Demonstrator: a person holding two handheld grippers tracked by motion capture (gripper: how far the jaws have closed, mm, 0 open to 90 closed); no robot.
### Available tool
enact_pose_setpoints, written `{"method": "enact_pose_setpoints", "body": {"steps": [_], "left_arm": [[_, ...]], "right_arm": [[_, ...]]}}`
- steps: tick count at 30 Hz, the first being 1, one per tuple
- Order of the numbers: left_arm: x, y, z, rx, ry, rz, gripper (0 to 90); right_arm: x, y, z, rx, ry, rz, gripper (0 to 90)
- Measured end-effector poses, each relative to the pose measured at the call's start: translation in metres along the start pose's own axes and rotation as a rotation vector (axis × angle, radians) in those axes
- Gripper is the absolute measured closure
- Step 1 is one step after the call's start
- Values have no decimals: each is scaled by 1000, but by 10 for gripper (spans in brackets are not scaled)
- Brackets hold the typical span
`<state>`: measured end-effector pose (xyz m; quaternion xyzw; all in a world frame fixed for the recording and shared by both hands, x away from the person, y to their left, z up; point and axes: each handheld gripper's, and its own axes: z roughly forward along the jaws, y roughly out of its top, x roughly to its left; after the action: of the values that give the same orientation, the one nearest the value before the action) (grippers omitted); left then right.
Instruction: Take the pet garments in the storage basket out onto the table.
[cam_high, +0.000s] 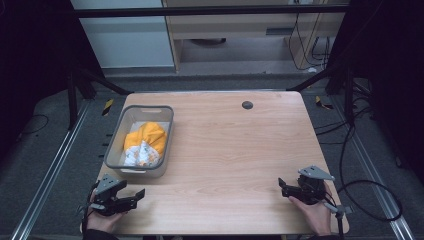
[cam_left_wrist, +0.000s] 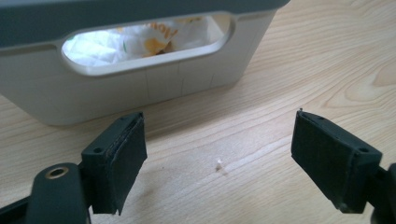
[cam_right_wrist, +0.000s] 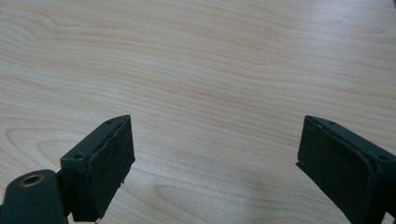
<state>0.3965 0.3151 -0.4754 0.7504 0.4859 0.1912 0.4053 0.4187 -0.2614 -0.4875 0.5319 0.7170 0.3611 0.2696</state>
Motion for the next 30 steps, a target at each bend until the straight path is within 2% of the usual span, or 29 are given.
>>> {"method": "enact_pose_setpoints", "body": {"steps": [3, 10, 16, 24, 30], "left_arm": [[-1, 1, -2, -12, 2, -2, 184], [-1, 6, -11, -37, -8, -37, 183], [-2, 11, -17, -61, -8, -47, 180], [-5, 20, -25, -87, -6, -41, 170], [-6, 28, -28, -86, -7, -28, 168]], "right_arm": [[-1, 0, 0, -8, 1, 7, 111], [-1, -1, 0, 8, 7, -3, 108], [-1, -1, 0, 8, 11, 2, 108], [-1, -2, -1, 6, 6, 1, 108], [0, -2, -1, 4, 5, -2, 107]]}}
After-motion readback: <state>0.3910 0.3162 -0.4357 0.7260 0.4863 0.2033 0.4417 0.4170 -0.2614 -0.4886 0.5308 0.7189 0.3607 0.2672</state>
